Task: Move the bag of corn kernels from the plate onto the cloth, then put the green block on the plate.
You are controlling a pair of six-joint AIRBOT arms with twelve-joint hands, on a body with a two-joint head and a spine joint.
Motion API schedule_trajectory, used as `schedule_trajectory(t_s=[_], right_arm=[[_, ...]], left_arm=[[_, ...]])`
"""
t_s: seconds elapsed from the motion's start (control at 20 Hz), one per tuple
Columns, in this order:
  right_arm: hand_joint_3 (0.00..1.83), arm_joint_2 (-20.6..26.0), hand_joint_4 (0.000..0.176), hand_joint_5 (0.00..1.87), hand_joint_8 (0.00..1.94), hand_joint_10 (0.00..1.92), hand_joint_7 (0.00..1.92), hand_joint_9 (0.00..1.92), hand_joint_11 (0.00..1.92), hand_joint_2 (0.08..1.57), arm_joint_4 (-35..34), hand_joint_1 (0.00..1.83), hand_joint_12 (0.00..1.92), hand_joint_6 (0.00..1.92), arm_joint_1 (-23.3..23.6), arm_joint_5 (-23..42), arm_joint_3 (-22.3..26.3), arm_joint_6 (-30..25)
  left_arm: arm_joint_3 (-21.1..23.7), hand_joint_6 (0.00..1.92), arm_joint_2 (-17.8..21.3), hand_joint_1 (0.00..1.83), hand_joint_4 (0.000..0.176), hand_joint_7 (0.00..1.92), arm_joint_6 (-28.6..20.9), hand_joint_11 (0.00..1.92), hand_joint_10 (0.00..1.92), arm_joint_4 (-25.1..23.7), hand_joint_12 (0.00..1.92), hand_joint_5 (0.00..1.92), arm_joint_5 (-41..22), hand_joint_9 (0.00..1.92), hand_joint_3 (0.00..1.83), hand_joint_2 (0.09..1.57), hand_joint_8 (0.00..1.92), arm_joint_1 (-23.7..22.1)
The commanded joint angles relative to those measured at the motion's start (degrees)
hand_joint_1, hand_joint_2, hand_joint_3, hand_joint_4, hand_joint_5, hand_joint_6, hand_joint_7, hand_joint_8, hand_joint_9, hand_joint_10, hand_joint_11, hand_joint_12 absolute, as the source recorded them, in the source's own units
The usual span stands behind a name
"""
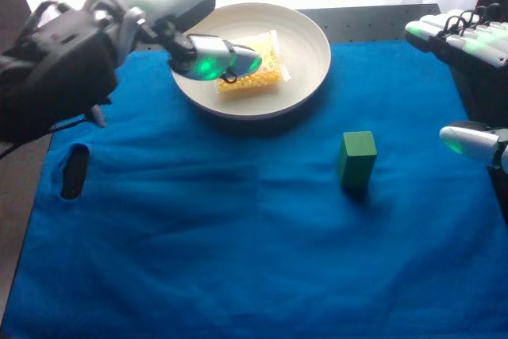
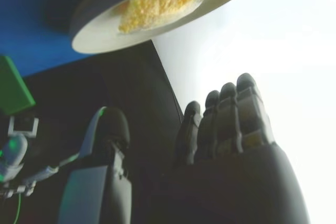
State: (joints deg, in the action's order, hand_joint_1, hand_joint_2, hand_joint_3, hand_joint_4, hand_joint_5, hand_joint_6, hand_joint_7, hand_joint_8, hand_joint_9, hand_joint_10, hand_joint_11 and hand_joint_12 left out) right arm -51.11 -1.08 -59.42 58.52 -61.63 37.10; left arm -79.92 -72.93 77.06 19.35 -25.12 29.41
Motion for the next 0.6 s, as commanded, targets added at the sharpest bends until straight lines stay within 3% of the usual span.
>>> schedule_trajectory(t_s=[0.0, 0.05, 0.1, 0.2, 0.3, 0.35, 0.4, 0.45, 0.5, 0.55], right_arm=[[0.03, -0.32, 0.0, 0.0, 0.0, 0.0, 0.0, 0.0, 0.0, 1.38, -0.85, 0.55, 0.0, 0.0, 0.7, 7.37, 0.02, -0.08], [0.03, -0.39, 0.0, 0.0, 0.0, 0.0, 0.0, 0.0, 0.0, 1.38, -0.85, 0.55, 0.0, 0.0, 0.7, 7.45, 0.02, -0.08], [0.02, -0.41, 0.0, 0.0, 0.0, 0.0, 0.0, 0.0, 0.0, 1.38, -0.81, 0.57, 0.0, 0.0, 0.7, 7.52, 0.04, -0.08], [0.02, -0.41, 0.0, 0.0, 0.0, 0.0, 0.0, 0.0, 0.0, 1.38, -0.69, 0.6, 0.0, 0.0, 0.7, 7.68, 0.15, -0.08], [0.02, -0.41, 0.0, 0.0, 0.0, 0.0, 0.0, 0.0, 0.0, 1.38, -0.67, 0.57, 0.0, 0.0, 0.7, 7.79, 0.22, -0.08], [0.02, -0.4, 0.0, 0.0, 0.0, 0.0, 0.0, 0.0, 0.0, 1.38, -0.67, 0.57, 0.0, 0.0, 0.7, 7.82, 0.26, -0.08], [0.02, -0.4, 0.0, 0.0, 0.0, 0.0, 0.0, 0.0, 0.0, 1.38, -0.66, 0.59, 0.0, 0.0, 0.69, 7.82, 0.28, -0.08], [0.01, -0.41, 0.0, 0.0, 0.0, 0.0, 0.0, 0.0, 0.0, 1.38, -0.55, 0.57, 0.0, 0.0, 0.69, 7.82, 0.3, -0.08], [0.01, -0.42, 0.0, 0.0, 0.0, 0.0, 0.0, 0.0, 0.0, 1.38, -0.48, 0.56, 0.0, 0.0, 0.69, 7.82, 0.31, -0.08], [0.01, -0.43, 0.0, 0.0, 0.0, 0.0, 0.0, 0.0, 0.0, 1.38, -0.48, 0.56, 0.0, 0.0, 0.68, 7.81, 0.32, -0.09]], left_arm=[[-1.11, 0.05, -0.96, 0.74, 0.019, 0.16, 0.12, 0.0, 0.09, -0.01, 0.99, 0.18, -1.55, 0.11, 0.0, 1.17, 0.01, -0.86], [-2.75, 0.03, -2.35, 0.73, 0.022, 0.14, 0.36, 0.0, 0.09, 0.56, 1.06, 0.15, 0.45, 0.11, 0.0, 1.18, 0.0, -1.26], [-4.21, 0.03, -3.75, 0.7, 0.014, 0.17, 2.85, 0.0, 0.11, 2.8, 1.23, 0.16, 2.26, 0.14, 0.0, 1.17, 0.01, -1.71], [-6.63, 0.03, -6.17, 0.72, 0.0, 0.2, 6.99, 0.0, 0.12, 6.35, 1.29, 0.19, 5.24, 0.16, 0.0, 1.13, 0.01, -1.94], [-7.52, 0.03, -6.97, 0.75, 0.0, 0.22, 7.19, 0.0, 0.12, 7.28, 1.36, 0.2, 6.16, 0.18, 0.0, 1.11, 0.01, -1.72], [-8.22, 0.03, -7.48, 0.79, 0.0, 0.33, 7.19, 0.0, 0.15, 8.0, 1.37, 0.26, 6.64, 0.24, 0.0, 1.13, 0.02, -1.55], [-8.64, 0.02, -7.78, 0.83, 0.0, 0.48, 7.19, 0.0, 0.35, 8.37, 1.45, 0.32, 7.14, 0.29, 0.0, 1.14, 0.01, -1.51], [-8.85, 0.09, -7.99, 0.96, 0.0, 0.72, 7.25, 0.0, 0.84, 8.33, 1.61, 0.5, 7.4, 0.38, 0.0, 1.17, 0.21, -1.47], [-8.83, 0.27, -8.0, 1.22, 0.0, 0.71, 7.25, 0.0, 1.19, 8.33, 1.79, 0.56, 7.43, 0.39, 0.0, 1.23, 1.18, -1.36], [-8.69, 1.29, -7.91, 1.13, 0.0, 0.68, 7.25, 0.49, 1.54, 8.32, 1.9, 0.49, 7.28, 0.59, 0.0, 1.32, 1.57, -1.32]])
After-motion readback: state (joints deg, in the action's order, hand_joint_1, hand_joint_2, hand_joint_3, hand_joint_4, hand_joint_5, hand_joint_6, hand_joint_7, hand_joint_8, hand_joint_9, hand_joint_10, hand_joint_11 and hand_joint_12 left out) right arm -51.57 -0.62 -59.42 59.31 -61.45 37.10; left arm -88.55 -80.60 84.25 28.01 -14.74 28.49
